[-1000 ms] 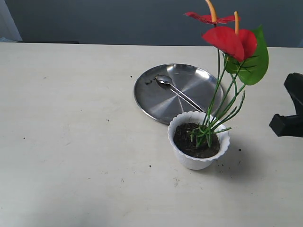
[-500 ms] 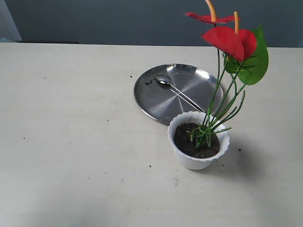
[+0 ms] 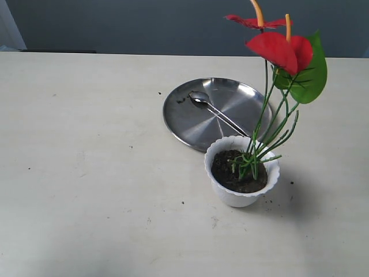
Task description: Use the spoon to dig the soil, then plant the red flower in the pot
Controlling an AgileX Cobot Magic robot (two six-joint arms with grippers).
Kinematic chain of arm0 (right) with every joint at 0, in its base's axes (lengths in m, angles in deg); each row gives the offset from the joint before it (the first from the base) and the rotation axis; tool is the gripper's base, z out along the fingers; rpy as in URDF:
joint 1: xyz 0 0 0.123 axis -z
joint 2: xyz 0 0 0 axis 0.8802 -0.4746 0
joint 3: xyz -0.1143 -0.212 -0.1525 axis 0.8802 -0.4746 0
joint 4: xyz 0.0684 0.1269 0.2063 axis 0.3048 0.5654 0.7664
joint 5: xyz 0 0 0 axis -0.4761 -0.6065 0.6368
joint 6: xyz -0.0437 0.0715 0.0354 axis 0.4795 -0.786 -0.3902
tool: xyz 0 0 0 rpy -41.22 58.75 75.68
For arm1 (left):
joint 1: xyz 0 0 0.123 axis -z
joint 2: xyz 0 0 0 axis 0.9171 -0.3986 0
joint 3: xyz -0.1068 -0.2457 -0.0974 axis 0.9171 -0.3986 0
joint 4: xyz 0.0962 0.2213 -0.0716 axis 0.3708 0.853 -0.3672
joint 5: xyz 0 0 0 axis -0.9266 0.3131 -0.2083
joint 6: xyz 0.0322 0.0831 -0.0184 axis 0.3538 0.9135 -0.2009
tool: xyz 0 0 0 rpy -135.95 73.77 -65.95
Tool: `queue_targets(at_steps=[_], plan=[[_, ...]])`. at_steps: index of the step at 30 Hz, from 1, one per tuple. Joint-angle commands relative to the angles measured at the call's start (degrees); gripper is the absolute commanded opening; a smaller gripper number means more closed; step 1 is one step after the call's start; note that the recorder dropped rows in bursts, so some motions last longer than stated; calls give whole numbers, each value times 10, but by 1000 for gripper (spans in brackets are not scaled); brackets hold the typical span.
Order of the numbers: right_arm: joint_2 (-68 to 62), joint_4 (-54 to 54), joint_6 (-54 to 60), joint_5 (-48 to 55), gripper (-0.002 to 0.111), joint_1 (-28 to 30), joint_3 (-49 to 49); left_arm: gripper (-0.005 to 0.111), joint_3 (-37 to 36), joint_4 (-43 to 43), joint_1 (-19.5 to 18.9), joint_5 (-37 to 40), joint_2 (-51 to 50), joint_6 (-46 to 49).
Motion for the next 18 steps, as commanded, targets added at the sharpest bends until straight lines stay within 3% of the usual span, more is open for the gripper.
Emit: queue_targets(at_steps=[1, 4, 18], plan=[[30, -173, -159, 20, 0, 16, -2, 0, 2, 0, 3, -4, 3, -2], [49, -306, -308, 9, 0, 32, -10, 0, 2, 0, 3, -4, 3, -2], [49, -388, -405, -42, 0, 43, -92, 0, 2, 0, 3, -3, 3, -2]])
